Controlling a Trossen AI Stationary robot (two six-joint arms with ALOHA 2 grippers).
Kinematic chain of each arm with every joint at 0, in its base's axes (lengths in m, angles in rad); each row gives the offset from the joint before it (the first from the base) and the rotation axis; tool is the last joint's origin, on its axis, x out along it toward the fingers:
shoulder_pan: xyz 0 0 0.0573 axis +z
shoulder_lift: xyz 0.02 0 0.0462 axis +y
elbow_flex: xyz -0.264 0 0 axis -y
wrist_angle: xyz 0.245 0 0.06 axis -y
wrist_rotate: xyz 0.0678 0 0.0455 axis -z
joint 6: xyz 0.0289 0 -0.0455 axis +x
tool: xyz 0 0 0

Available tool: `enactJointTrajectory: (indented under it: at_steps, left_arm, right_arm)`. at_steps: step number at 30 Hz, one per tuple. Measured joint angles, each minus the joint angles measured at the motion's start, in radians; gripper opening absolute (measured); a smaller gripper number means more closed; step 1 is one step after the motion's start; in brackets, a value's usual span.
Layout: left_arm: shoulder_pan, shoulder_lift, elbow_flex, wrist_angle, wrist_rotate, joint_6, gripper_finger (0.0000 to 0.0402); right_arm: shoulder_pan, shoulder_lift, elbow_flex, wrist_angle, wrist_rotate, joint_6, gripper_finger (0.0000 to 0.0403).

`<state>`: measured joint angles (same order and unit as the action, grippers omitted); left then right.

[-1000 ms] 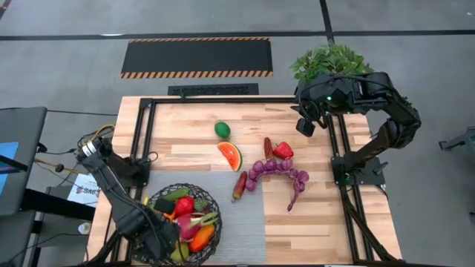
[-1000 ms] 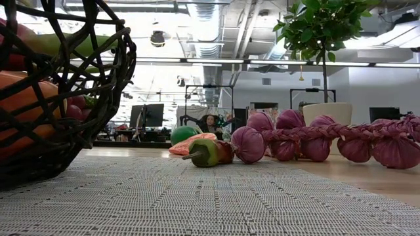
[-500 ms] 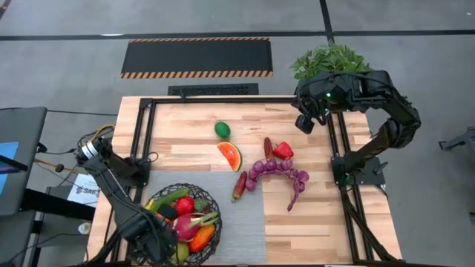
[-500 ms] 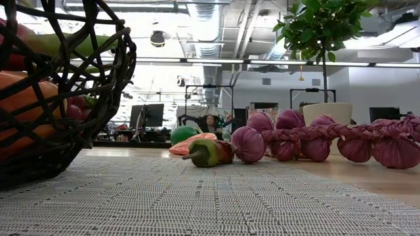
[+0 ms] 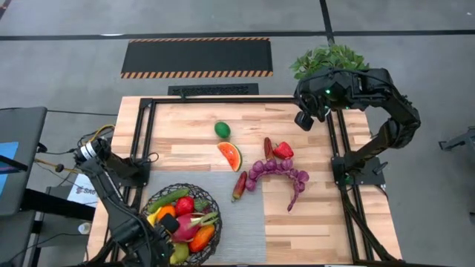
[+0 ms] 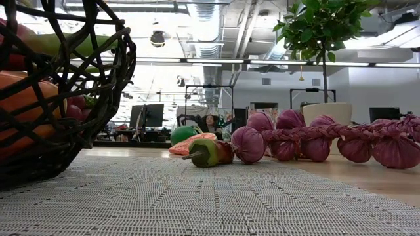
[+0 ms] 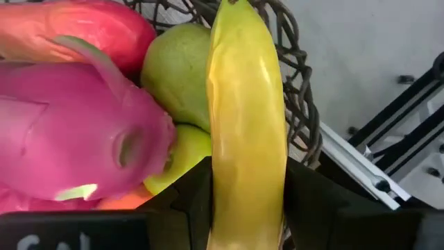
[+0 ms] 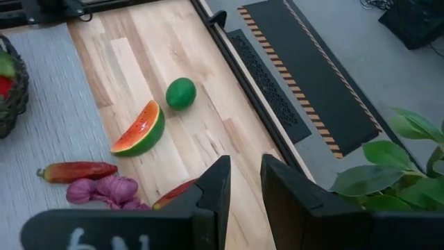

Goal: Build produce basket
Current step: Put the banana into the black wire basket, then put the watermelon into the black wire basket

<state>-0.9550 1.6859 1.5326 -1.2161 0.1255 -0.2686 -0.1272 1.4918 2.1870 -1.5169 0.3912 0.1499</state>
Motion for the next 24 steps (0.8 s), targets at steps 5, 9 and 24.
enactJointTrajectory:
  at_steps: [5,9,24]
  left_arm:
    - [0.001,0.0,0.0,0.009,-0.008,-0.018,0.0154]
    - [0.0,0.0,0.0,0.03,0.033,-0.048,0.0163]
    - [0.059,0.0,0.0,-0.088,-0.003,-0.24,0.0226]
  right_arm:
    - [0.0,0.0,0.0,0.0,0.0,-0.001,0.0104]
    - [0.0,0.0,0.0,-0.001,0.0,-0.001,0.0104]
    - [0.0,0.0,0.0,-0.001,0.0,-0.001,0.0104]
